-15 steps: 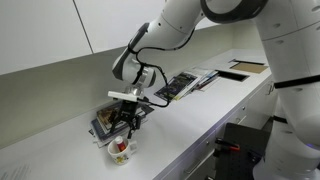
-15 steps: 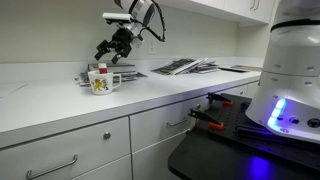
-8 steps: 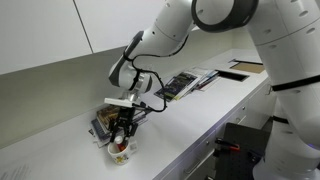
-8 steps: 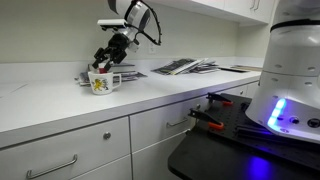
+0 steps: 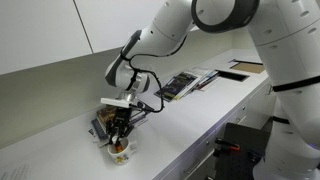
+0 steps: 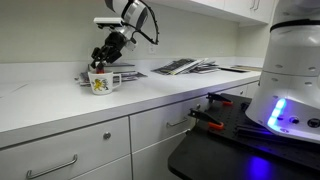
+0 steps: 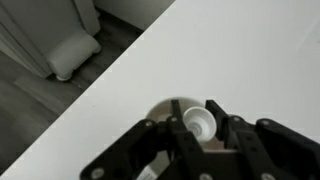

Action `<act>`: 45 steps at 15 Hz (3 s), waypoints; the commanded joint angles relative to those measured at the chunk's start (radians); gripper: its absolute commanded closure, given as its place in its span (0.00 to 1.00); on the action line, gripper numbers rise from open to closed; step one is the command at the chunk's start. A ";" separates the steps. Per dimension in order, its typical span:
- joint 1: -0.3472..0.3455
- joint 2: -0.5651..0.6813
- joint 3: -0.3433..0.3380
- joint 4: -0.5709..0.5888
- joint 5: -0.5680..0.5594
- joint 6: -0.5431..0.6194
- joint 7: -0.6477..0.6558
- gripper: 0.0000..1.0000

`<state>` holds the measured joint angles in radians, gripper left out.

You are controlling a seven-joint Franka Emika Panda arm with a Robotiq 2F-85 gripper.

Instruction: Remove the object from the cup and put it on the table

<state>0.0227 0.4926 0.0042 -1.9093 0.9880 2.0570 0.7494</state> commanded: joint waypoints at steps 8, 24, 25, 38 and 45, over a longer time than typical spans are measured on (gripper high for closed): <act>0.062 -0.189 0.023 -0.072 0.028 0.045 -0.085 0.92; 0.035 -0.430 0.001 -0.436 -0.624 0.218 0.331 0.92; 0.036 -0.418 -0.002 -0.442 -0.683 0.237 0.388 0.92; 0.037 -0.328 -0.069 -0.403 -1.180 0.216 0.823 0.92; 0.045 -0.366 -0.060 -0.403 -1.215 0.222 0.847 0.12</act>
<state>0.0604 0.1581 -0.0580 -2.3075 -0.2144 2.2844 1.5782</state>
